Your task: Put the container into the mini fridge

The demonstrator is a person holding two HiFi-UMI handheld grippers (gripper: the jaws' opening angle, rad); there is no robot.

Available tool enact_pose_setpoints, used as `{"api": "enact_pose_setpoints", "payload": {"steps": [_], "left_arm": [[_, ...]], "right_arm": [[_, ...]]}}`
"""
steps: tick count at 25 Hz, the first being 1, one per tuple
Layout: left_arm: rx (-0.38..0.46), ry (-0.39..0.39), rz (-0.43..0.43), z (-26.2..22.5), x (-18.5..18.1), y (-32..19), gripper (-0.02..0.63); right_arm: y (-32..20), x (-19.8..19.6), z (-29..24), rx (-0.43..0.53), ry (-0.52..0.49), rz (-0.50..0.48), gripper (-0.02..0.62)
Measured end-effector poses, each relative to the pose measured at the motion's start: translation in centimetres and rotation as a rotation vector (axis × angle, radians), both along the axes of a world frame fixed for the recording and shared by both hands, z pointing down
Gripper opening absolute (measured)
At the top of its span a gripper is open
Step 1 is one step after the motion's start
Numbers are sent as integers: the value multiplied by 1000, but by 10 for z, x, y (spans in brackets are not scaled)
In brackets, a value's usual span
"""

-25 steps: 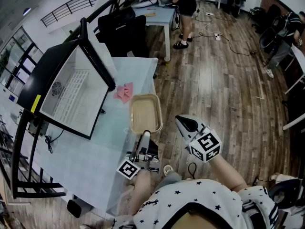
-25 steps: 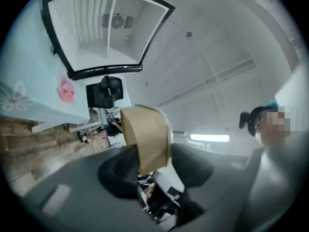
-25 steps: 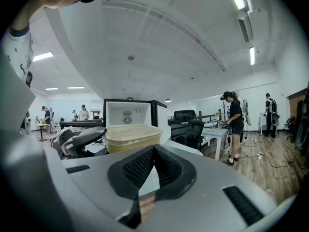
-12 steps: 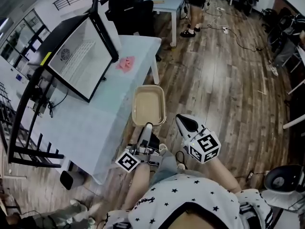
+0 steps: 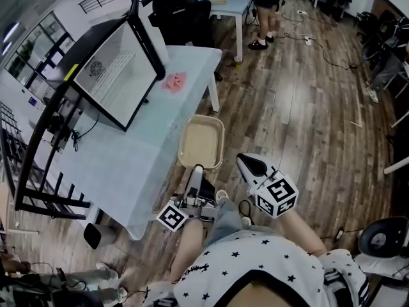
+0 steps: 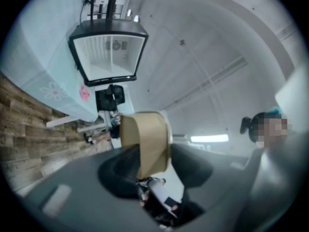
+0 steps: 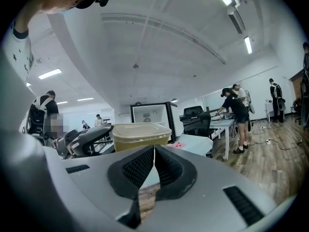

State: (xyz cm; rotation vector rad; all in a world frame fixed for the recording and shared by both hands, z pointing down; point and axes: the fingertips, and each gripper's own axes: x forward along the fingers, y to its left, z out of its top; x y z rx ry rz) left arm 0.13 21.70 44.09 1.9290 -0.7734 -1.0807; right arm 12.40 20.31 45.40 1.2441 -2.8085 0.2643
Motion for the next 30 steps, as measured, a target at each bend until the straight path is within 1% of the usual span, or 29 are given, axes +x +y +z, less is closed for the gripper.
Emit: {"api": "enact_pose_setpoints", "payload": {"steps": [7, 14, 22, 30], "left_arm": [[17, 28, -1, -8, -1, -19, 198], [32, 44, -5, -15, -14, -59, 198], [40, 66, -27, -15, -39, -114, 198], [43, 70, -51, -17, -71, -169, 198]], "right_arm": [[-19, -5, -9, 13, 26, -21, 21], [-58, -19, -14, 15, 53, -40, 21], [-117, -43, -14, 21, 62, -60, 21], [-172, -76, -20, 34, 54, -82, 21]]}}
